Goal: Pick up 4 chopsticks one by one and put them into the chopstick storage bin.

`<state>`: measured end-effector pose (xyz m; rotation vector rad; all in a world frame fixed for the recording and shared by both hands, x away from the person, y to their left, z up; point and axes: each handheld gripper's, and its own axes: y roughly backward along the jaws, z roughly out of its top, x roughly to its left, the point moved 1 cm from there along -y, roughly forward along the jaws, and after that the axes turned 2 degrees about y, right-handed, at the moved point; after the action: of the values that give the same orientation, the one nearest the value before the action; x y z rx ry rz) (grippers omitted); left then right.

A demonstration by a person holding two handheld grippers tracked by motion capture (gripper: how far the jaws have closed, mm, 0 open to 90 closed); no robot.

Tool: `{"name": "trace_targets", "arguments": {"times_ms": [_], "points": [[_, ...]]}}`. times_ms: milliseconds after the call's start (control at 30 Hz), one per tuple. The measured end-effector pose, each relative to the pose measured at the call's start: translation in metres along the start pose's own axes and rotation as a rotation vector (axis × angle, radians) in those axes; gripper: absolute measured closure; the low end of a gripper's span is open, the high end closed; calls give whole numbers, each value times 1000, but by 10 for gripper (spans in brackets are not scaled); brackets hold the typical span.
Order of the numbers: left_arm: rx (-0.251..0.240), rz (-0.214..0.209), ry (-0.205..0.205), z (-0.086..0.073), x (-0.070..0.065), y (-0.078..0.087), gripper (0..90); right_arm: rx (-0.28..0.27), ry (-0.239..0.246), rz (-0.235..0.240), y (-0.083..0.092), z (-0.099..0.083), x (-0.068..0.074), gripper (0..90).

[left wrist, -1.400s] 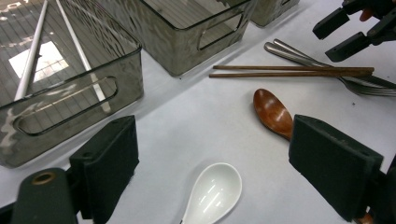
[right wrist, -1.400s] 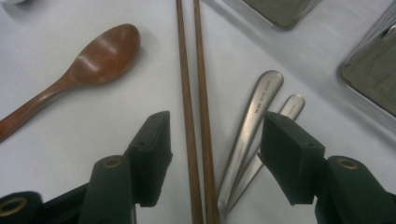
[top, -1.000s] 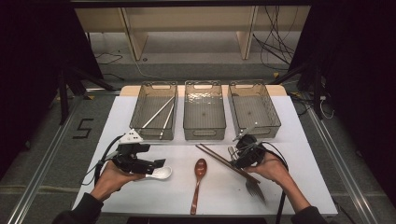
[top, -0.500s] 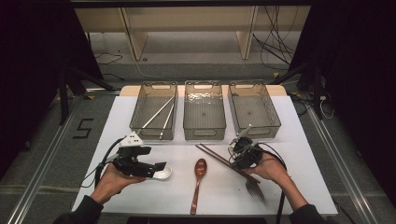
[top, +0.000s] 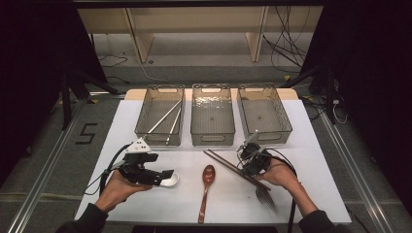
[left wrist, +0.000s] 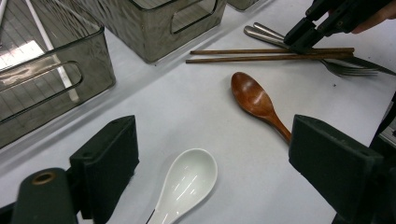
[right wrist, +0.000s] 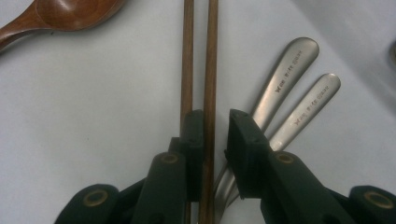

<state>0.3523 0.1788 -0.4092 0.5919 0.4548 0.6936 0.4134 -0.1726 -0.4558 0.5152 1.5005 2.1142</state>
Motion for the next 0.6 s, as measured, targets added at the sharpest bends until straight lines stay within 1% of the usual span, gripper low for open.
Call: {"name": "trace_targets", "arguments": {"times_ms": [367, 467, 533, 600], "points": [[4, -1, -2, -1, 0, -2, 152, 24, 24, 3, -7, 3, 0, 803], [4, -5, -8, -1, 0, -2, 153, 19, 29, -6, -6, 4, 0, 837], [5, -5, -8, -1, 0, -2, 153, 16, 40, -22, -5, 4, 0, 846], [5, -4, -8, -1, 0, -2, 152, 14, 42, -24, -3, 4, 0, 851]]}}
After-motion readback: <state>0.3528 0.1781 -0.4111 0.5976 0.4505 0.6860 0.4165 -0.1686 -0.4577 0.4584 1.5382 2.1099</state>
